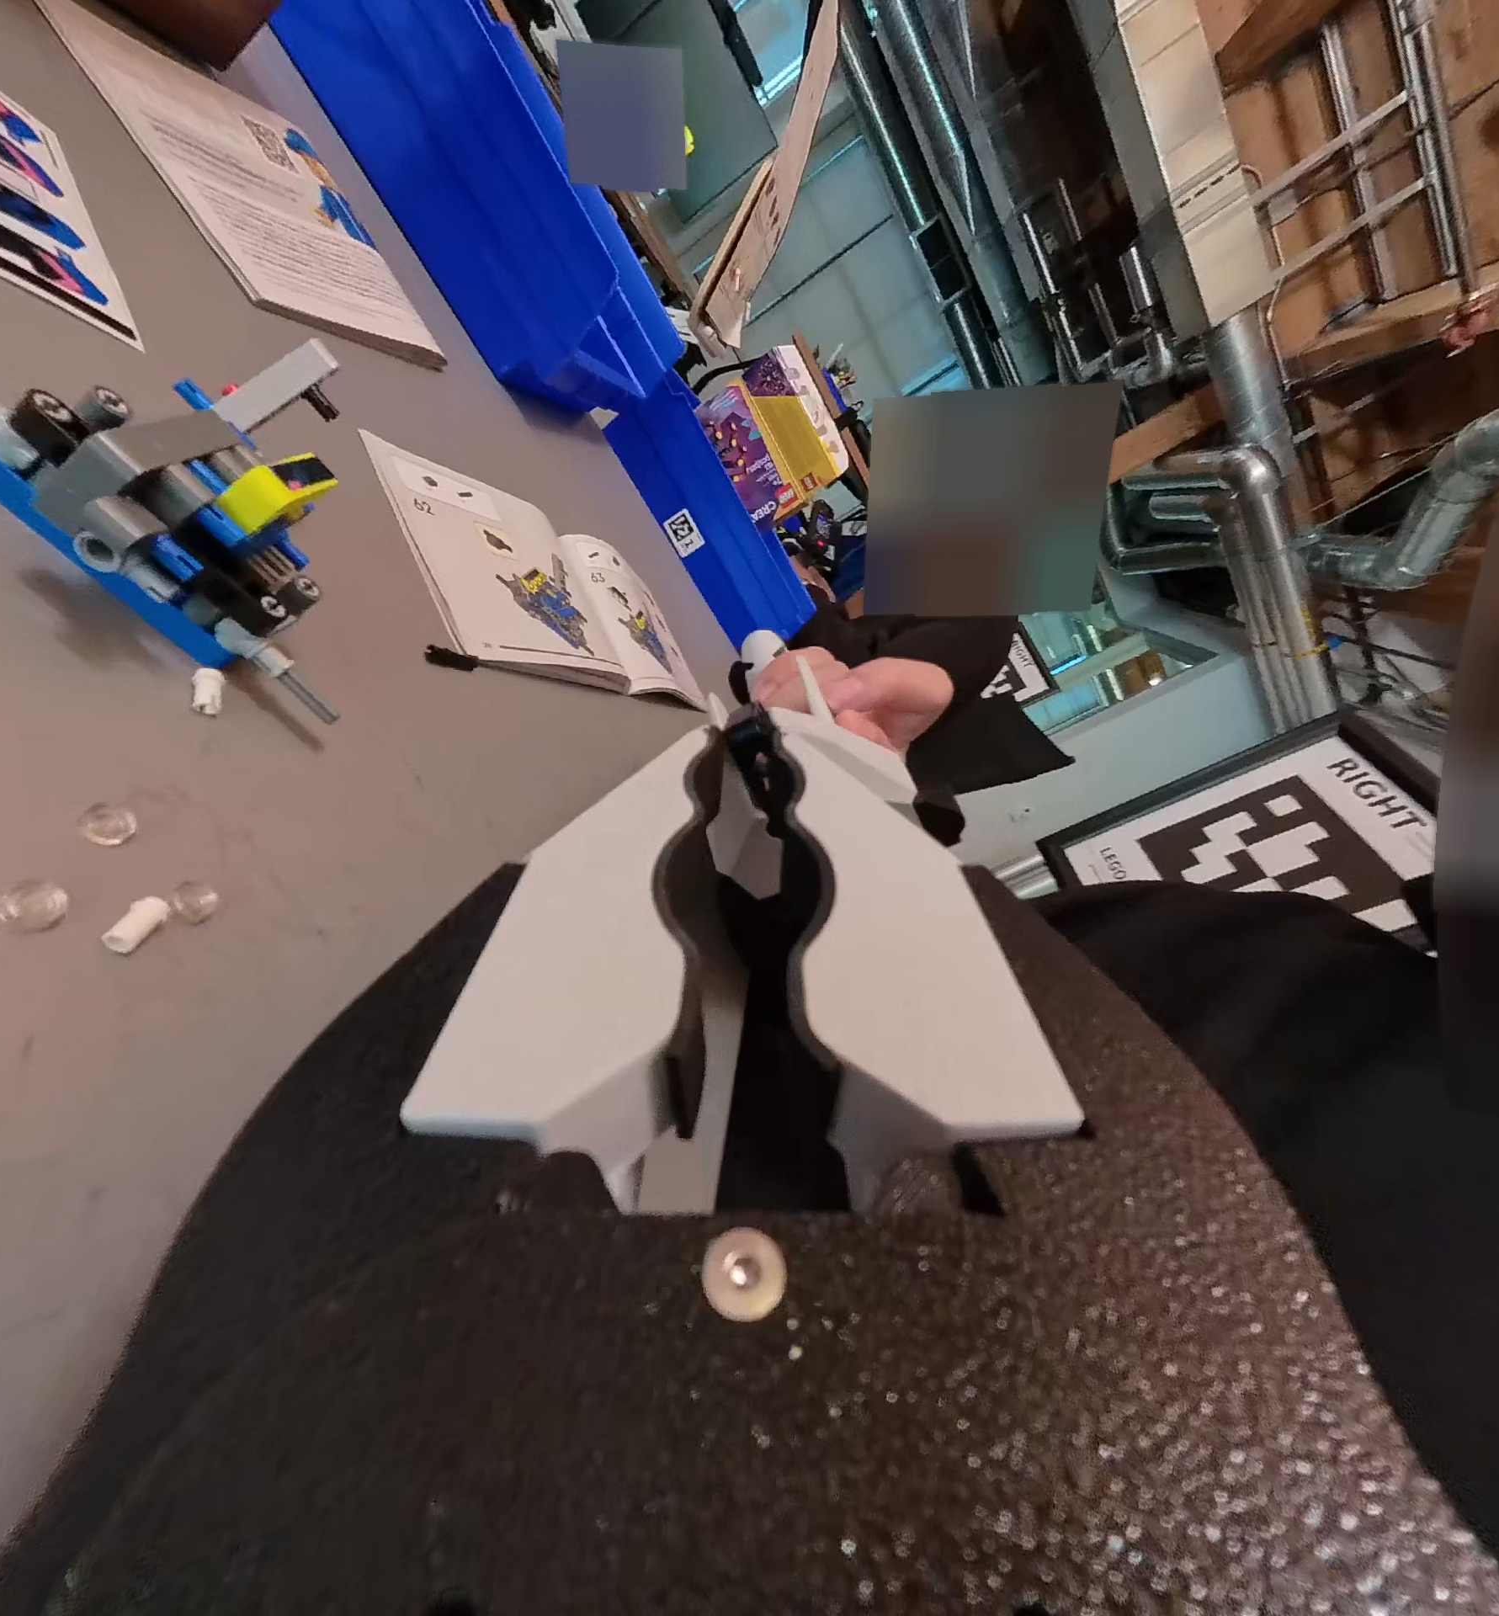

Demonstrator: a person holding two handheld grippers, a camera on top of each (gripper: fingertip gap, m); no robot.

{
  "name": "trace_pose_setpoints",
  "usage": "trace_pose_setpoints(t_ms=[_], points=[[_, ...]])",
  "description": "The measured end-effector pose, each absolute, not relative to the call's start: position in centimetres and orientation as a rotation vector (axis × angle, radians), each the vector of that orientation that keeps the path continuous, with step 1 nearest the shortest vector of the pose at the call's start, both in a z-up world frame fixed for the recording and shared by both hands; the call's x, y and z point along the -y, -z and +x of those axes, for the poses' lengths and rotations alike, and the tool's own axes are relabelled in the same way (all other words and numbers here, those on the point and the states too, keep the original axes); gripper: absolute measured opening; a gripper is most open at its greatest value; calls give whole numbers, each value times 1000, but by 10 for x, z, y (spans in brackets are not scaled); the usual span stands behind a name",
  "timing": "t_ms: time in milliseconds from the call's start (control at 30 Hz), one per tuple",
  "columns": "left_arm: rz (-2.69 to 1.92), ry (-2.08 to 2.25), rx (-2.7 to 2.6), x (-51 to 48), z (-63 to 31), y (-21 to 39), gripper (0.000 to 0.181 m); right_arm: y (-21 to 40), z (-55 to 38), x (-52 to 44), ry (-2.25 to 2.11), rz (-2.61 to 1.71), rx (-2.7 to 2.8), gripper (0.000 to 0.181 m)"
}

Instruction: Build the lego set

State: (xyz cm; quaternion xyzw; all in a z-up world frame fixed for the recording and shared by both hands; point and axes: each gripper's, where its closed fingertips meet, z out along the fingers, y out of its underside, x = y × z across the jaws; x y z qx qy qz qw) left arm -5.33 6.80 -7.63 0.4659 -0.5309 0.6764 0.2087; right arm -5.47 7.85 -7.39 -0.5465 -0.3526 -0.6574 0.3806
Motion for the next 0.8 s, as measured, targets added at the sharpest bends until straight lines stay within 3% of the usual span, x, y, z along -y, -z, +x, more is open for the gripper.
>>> trace_pose_setpoints(t_ms=[267,400,633,800], points=[[1227,-2083,1734,-77,-46,76,5,80,-52,-79,1378,-1493,740,12],[1127,-2221,1987,-82,-44,72,4,83,-58,-81,688,-1653,394,36],[1006,-2350,1936,-79,-47,61,4,58,-49,-73,-19,-1494,-22,6],[1015,-2423,1933,-84,-43,58,4,68,-25,-67,30,-1503,-140,25]])
